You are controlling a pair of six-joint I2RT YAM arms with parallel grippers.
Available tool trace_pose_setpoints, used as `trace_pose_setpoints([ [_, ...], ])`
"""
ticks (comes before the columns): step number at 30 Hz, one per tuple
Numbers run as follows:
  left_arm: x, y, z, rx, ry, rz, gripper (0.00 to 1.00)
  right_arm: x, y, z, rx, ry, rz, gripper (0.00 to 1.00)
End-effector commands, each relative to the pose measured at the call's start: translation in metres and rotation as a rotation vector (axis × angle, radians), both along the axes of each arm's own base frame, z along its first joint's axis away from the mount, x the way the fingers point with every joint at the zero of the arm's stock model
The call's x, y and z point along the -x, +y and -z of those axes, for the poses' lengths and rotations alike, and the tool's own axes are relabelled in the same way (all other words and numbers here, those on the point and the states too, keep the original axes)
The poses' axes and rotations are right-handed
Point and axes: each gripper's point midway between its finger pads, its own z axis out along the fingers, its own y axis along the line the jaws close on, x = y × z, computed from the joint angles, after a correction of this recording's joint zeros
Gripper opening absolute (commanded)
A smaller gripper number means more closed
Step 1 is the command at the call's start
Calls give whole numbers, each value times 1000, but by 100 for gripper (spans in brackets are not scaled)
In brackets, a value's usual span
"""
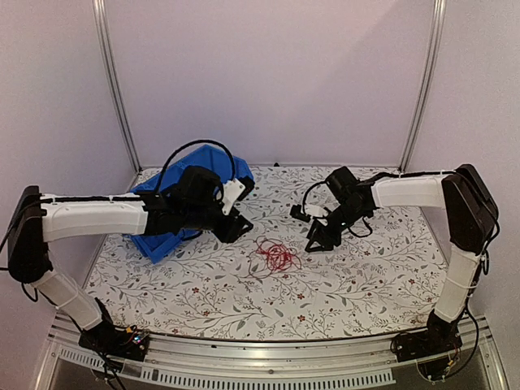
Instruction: Untangle the cables
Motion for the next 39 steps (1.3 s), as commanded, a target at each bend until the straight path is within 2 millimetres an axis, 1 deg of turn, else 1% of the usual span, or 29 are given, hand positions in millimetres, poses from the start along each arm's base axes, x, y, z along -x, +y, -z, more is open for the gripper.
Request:
trace_pose_setpoints([
  [1, 31, -8, 65, -171, 87, 98, 56, -6, 1, -31, -56, -39, 20, 55],
  [4, 34, -12, 91, -252, 112, 107, 56, -5, 1, -35, -63, -41, 23, 56],
  [7, 27, -15, 109, -291, 117, 93, 56, -4, 0, -36, -69, -39, 21, 57],
  [10, 18, -19, 122, -328, 112, 75, 53, -3, 0, -36, -70, -37, 21, 57],
  [12, 10, -24, 125, -327, 85, 67, 50, -3, 0, -36, -73, -35, 21, 57],
  [13, 6, -27, 126, -323, 73, 68, 46, -2, 0, -36, -74, -33, 20, 57],
  [14, 4, -30, 128, -318, 65, 69, 40, -2, 0, -36, -76, -33, 19, 57],
  [17, -5, -36, 124, -299, 41, 47, 1, -2, 0, -37, -83, -30, 19, 57],
  [18, -8, -37, 118, -292, 29, 31, 0, -3, 0, -39, -89, -30, 21, 57],
  [20, -11, -38, 96, -264, -11, 4, 0, -2, 2, -48, -117, -32, 20, 58],
  [21, -12, -39, 82, -247, -37, -4, 0, -2, 3, -54, -138, -33, 18, 57],
  [22, -11, -40, 64, -222, -67, -12, 0, -2, 4, -63, -161, -47, 16, 58],
  [23, -8, -42, 45, -194, -98, -13, 0, -4, 5, -72, -183, -60, 21, 59],
  [24, -6, -43, 25, -163, -129, -14, 0, -4, 7, -85, -212, -83, 20, 60],
  [25, -3, -44, 3, -125, -163, -17, 0, -4, 9, -94, -235, -90, 20, 61],
  [27, 5, -48, -42, -26, -228, -7, 0, 0, 14, -118, -299, -103, 5, 64],
  [30, 16, -48, -110, 152, -323, -12, 0, 6, 19, -139, -357, -90, -10, 66],
  [31, 21, -48, -129, 207, -345, -10, 0, 7, 21, -145, -373, -81, -13, 66],
  [33, 30, -46, -164, 314, -385, -5, 0, 10, 23, -153, -398, -70, -22, 66],
  [36, 38, -46, -205, 422, -440, 0, 0, 15, 26, -163, -438, -64, -34, 67],
  [39, 40, -51, -242, 487, -493, 11, 0, 17, 27, -162, -447, -56, -37, 68],
])
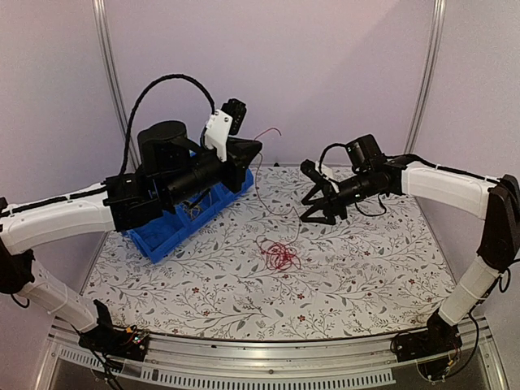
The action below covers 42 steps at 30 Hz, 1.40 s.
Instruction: Untangle the cables
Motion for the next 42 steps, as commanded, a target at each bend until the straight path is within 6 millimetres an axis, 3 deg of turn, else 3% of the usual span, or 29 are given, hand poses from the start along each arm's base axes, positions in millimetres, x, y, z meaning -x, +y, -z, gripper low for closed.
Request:
trace_pose_setpoints([
  [1, 6, -12, -69, 139, -104, 33, 0, 8, 5, -20, -74, 3, -26, 68],
  [5, -6, -18, -123, 152, -188, -15, 0, 14, 8, 1, -81, 77, -30, 68],
  [11, -19, -8, -220, 246, -365, -130, 0, 2, -4, 39, 12, 99, 45, 68],
  [18, -4, 17, -331, 478, -602, -156, 0, 6, -10, 36, -1, 82, 33, 68],
  [22, -6, 40, -366, 621, -681, -180, 0, 6, -10, 40, 4, 86, 21, 69],
  [25, -18, 49, -368, 680, -669, -156, 0, 12, -5, 27, -31, 110, -19, 69],
  [28, -36, 47, -351, 656, -600, -168, 0, 15, 4, -14, -114, 85, -60, 70],
  [36, -51, 11, -276, 551, -432, -88, 0, 6, 20, -106, -248, 11, -104, 73],
  [42, -53, -5, -240, 518, -359, -61, 0, -9, 37, -127, -306, -42, -53, 75],
])
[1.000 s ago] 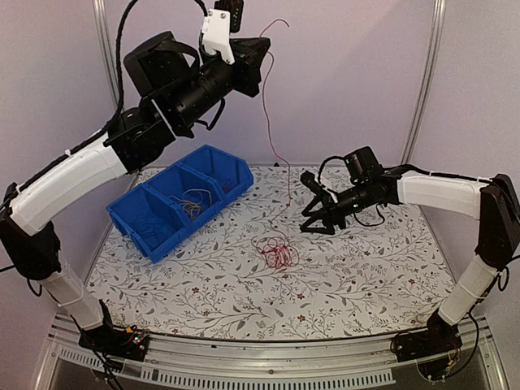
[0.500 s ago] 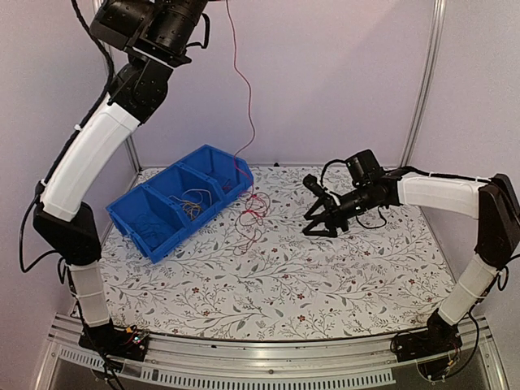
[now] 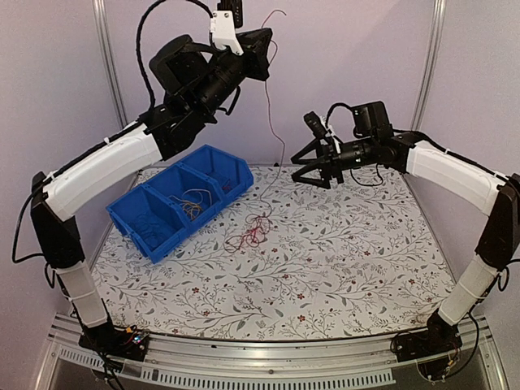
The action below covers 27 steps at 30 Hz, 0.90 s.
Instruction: Untangle the cables
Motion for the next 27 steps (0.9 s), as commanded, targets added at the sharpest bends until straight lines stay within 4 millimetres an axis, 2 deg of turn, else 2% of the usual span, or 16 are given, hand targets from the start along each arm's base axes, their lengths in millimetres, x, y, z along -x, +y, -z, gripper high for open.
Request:
trace_pose_setpoints([
  [1, 23, 10, -16, 77, -9, 60, 0, -1, 12, -17, -53, 3, 18, 76],
  [5, 21, 1, -4, 65, 22, 88, 0, -15, 20, -9, -43, 14, 73, 75],
  [9, 22, -3, 1, 64, 35, 113, 0, -30, 18, -1, -19, 7, 151, 72],
  [18, 25, -6, 7, 69, 47, 136, 0, -69, -1, 3, 46, -80, 399, 60],
  [20, 25, -7, 9, 67, 53, 140, 0, -72, -2, 2, 48, -80, 413, 60],
  [24, 25, -9, 13, 62, 62, 149, 0, -58, 12, -1, 23, -65, 299, 64],
  [27, 26, -11, 14, 57, 65, 154, 0, -72, 12, 3, 33, -61, 368, 62],
])
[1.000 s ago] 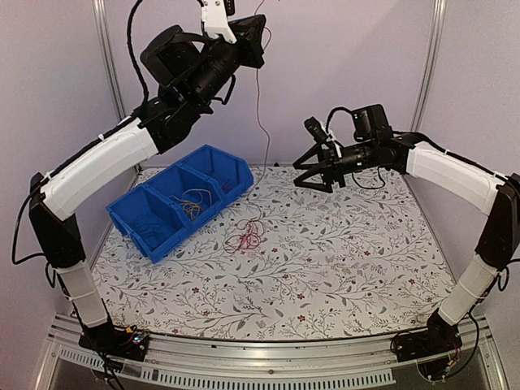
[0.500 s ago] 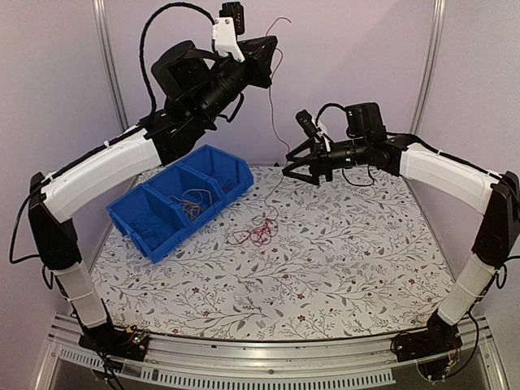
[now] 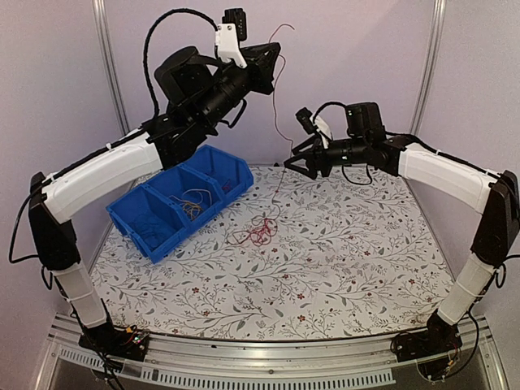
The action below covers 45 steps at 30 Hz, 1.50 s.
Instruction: Untangle the cables
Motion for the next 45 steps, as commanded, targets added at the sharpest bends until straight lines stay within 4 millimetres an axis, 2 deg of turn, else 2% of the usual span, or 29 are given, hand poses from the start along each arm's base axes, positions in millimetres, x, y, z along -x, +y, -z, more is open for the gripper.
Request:
trace_pose_setpoints([
  [1, 19, 7, -19, 43, -26, 36, 0, -19, 4, -5, -5, -16, 74, 61],
  [5, 22, 7, -19, 43, -21, 46, 0, -34, 1, -1, 12, -28, 143, 58],
  [11, 25, 6, -16, 44, -8, 60, 0, -67, -13, -10, 11, -87, 289, 44],
  [14, 27, 6, -15, 41, -7, 63, 0, -77, -19, -13, -5, -79, 314, 41],
  [17, 26, 5, -10, 32, 2, 63, 0, -61, -7, -16, -28, -76, 188, 43],
  [18, 26, 4, -9, 29, 5, 63, 0, -54, -3, -16, -38, -72, 145, 40],
  [21, 24, 3, -4, 17, 7, 55, 0, -33, 2, -20, -68, -77, 38, 6],
  [22, 22, 4, -1, 12, 8, 44, 0, -28, 2, -22, -75, -85, 21, 0],
  [24, 17, 7, 6, 2, 17, 14, 0, -17, -5, -39, -94, -128, 15, 0],
  [25, 14, 8, 11, -5, 26, 7, 4, -14, -9, -48, -96, -151, 23, 0],
  [26, 13, 9, 17, -15, 34, 7, 18, -11, -14, -66, -101, -184, 33, 0],
  [28, 10, 8, 39, -61, 59, 11, 49, -8, -25, -94, -108, -220, 41, 0],
  [29, 11, 8, 54, -91, 72, 18, 59, -5, -30, -109, -118, -236, 38, 0],
  [30, 12, 5, 73, -140, 71, 31, 67, -1, -35, -125, -127, -254, 43, 0],
  [33, 21, -3, 136, -284, 36, 76, 81, 15, -43, -168, -154, -308, 29, 0],
  [37, 3, -19, 219, -458, 80, 80, 86, 38, -47, -196, -180, -329, -31, 0],
  [40, -10, -42, 266, -493, 102, 120, 86, 48, -49, -198, -187, -316, -51, 0],
  [45, -23, -80, 293, -362, 118, 214, 78, 58, -53, -188, -174, -303, -58, 0],
])
